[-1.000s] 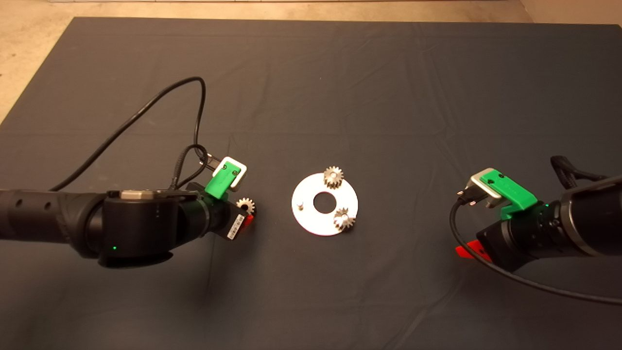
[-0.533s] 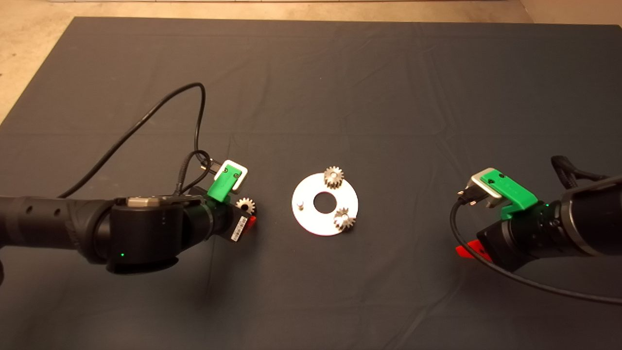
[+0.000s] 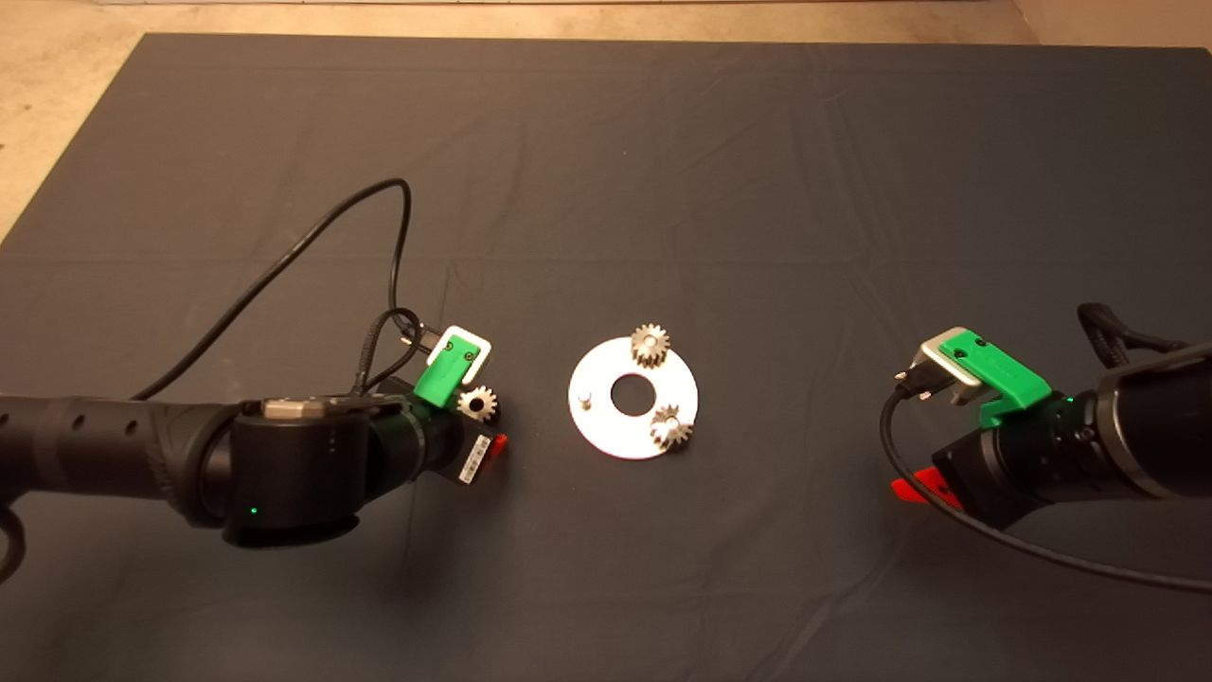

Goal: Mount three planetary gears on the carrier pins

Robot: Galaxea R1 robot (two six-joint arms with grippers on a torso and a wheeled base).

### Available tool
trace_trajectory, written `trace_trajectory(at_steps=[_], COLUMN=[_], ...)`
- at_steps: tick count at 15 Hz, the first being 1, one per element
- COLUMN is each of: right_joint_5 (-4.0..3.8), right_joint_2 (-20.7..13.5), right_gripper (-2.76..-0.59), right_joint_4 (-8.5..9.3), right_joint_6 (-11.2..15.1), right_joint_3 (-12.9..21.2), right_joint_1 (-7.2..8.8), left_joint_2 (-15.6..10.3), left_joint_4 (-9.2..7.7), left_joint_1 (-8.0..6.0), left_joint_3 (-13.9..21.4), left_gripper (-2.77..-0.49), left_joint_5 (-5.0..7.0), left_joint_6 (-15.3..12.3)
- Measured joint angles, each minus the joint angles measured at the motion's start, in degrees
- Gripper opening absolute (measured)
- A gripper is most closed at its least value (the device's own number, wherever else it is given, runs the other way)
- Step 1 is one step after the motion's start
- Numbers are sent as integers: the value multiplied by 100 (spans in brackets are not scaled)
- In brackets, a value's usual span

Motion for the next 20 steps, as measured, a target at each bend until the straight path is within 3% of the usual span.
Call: trace_trajectory(at_steps=[5, 7, 8, 17, 20], right_joint_5=[6, 2, 4, 2, 0], right_joint_2=[-22, -44, -68, -236, -250], right_gripper=[-175, -175, -175, -175, -175], right_joint_4=[0, 0, 0, 0, 0], right_joint_6=[-22, -50, -69, -196, -218], right_joint_3=[0, 0, 0, 0, 0], right_joint_1=[0, 0, 0, 0, 0], left_joint_2=[29, 29, 38, 55, 178], left_joint_4=[83, 88, 88, 89, 91], left_joint_1=[0, 0, 0, 0, 68], left_joint_3=[-90, -207, -256, -367, -450], left_gripper=[-107, -107, -107, -107, -107], left_joint_5=[-9, -215, -249, -325, -340], left_joint_6=[-4, -11, -9, -11, -11])
